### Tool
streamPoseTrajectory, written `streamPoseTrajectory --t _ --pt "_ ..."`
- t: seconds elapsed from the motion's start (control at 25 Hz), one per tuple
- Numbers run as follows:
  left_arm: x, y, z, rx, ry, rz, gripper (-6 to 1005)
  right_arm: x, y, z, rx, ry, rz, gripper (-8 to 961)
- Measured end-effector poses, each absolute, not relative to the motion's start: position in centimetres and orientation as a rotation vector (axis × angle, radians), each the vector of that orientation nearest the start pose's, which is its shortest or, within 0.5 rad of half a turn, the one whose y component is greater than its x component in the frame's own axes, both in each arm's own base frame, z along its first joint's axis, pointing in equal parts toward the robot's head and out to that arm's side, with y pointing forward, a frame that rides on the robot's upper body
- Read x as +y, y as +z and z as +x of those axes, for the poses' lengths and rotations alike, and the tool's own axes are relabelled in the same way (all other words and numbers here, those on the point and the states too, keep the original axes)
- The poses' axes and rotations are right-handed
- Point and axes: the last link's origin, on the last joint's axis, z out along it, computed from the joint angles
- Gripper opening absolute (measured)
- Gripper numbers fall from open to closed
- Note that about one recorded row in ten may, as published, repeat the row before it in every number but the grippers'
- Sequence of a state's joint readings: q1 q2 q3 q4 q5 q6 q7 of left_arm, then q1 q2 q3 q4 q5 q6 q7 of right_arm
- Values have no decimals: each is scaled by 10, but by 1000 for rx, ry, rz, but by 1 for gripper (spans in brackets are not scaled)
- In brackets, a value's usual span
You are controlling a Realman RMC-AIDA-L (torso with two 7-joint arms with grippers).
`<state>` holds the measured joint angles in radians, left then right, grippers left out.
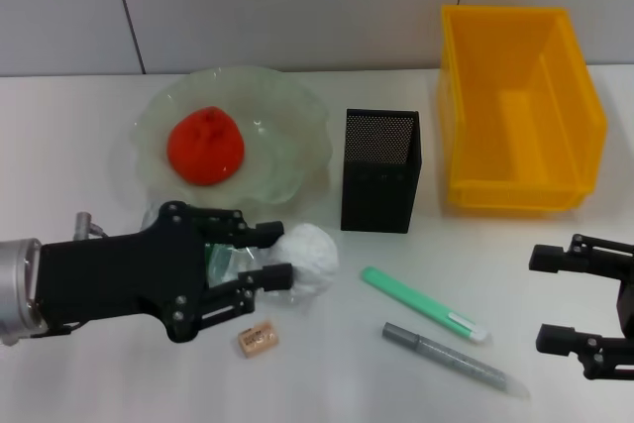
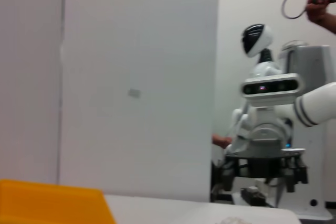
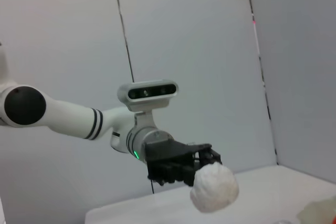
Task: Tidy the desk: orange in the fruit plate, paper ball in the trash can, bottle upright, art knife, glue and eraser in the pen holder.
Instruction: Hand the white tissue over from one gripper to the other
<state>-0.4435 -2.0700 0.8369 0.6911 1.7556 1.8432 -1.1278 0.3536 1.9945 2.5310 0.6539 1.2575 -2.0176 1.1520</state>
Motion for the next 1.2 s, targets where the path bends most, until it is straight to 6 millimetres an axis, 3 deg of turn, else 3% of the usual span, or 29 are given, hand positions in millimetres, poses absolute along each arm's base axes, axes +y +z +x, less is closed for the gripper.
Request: streamPoseTrajectory --t 0.68,1.2 --pt "292 -6 -221 -31 -1114 -2847 344 260 17 259 226 1174 -2736 744" --pt "292 -12 -215 -21 -1135 -2875 342 269 6 250 245 1203 -2756 743"
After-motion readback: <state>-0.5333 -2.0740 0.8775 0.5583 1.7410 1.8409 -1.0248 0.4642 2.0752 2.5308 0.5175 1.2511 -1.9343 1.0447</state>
